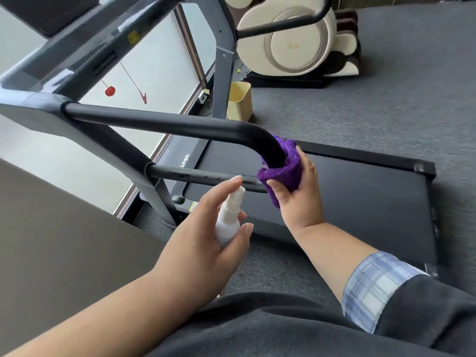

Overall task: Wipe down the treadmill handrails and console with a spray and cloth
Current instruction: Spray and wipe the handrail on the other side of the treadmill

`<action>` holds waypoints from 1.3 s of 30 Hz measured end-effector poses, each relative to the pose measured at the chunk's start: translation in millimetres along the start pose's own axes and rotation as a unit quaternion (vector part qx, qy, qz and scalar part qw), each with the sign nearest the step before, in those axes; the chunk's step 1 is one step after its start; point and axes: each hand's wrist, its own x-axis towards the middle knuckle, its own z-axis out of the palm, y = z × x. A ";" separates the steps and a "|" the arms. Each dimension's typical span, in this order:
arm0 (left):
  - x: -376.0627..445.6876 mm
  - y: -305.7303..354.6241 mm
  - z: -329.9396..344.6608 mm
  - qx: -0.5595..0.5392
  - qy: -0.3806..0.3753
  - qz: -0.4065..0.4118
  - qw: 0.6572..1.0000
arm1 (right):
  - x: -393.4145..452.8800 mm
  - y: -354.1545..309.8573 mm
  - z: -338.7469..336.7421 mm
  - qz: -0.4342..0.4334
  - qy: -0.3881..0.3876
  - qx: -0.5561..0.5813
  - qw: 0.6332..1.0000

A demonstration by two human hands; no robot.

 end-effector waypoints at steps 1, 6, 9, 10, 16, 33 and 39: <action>1.0 -0.4 0.9 0.000 -0.006 0.002 1.000 | -3.4 0.4 -1.0 0.015 0.013 0.001 1.000; 9.7 -2.9 -4.6 -0.003 0.003 0.010 1.000 | 17.2 -46.2 -7.9 -0.063 0.107 0.027 0.992; 14.7 -8.6 -9.3 -0.029 0.012 0.011 0.999 | 46.0 -90.6 -1.1 -0.159 0.057 0.008 0.986; 15.6 -10.5 -11.2 -0.039 0.013 0.014 0.999 | 54.4 -103.2 5.2 -0.178 0.023 -0.030 0.983; 23.4 -35.6 -37.9 -0.060 0.025 0.019 0.998 | 75.7 -142.0 40.6 -0.175 -0.108 -0.430 0.879; 54.0 -156.7 -149.3 -0.108 0.054 0.005 0.993 | 104.8 -192.4 225.8 -0.220 -0.172 -0.551 0.786; 56.8 -204.4 -188.7 -0.122 0.082 0.013 0.989 | 116.8 -214.9 315.4 -0.214 -0.185 -0.546 0.789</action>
